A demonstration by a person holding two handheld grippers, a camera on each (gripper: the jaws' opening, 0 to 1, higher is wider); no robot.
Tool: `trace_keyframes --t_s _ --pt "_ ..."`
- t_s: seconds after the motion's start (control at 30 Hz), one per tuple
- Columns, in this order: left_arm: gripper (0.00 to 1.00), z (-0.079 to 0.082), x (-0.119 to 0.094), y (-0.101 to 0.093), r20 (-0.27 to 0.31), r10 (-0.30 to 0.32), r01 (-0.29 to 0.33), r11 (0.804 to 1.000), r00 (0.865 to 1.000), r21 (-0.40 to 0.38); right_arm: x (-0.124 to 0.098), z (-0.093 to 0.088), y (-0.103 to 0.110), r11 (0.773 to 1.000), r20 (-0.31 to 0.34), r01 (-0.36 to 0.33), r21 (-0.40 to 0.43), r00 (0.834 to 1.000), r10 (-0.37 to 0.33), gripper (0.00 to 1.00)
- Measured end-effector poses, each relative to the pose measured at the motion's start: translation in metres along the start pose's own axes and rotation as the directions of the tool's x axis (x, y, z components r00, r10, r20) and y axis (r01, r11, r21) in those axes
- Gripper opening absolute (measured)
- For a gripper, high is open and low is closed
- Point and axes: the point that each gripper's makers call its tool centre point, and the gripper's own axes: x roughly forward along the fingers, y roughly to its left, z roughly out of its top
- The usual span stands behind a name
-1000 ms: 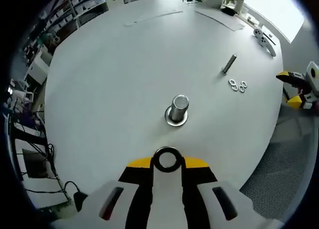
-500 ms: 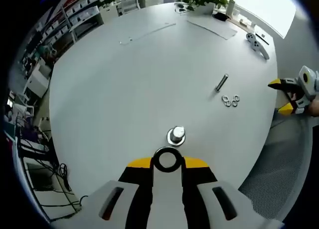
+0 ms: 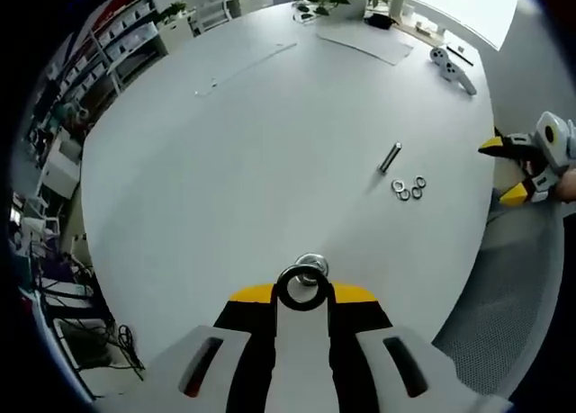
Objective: Place the washer onto the threaded stud by aligning its center hole with the stud, sliding it down to the base, and recovering from edge contact or off-axis alignment until the washer reaches the visible bottom stop.
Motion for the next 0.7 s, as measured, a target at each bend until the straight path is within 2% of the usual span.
trace_keyframes --t_s 0.3,0.7 --pt "0.19 0.006 0.009 -0.006 -0.036 -0.017 0.019 0.999 0.999 0.045 0.000 0.000 -0.001 1.000 0.001 0.002 0.003 1.000 -0.002 0.56" --pt "0.19 0.004 0.022 -0.009 -0.079 -0.018 0.026 0.995 0.997 0.096 -0.001 0.001 -0.003 1.000 0.004 0.010 0.008 1.000 -0.010 0.56"
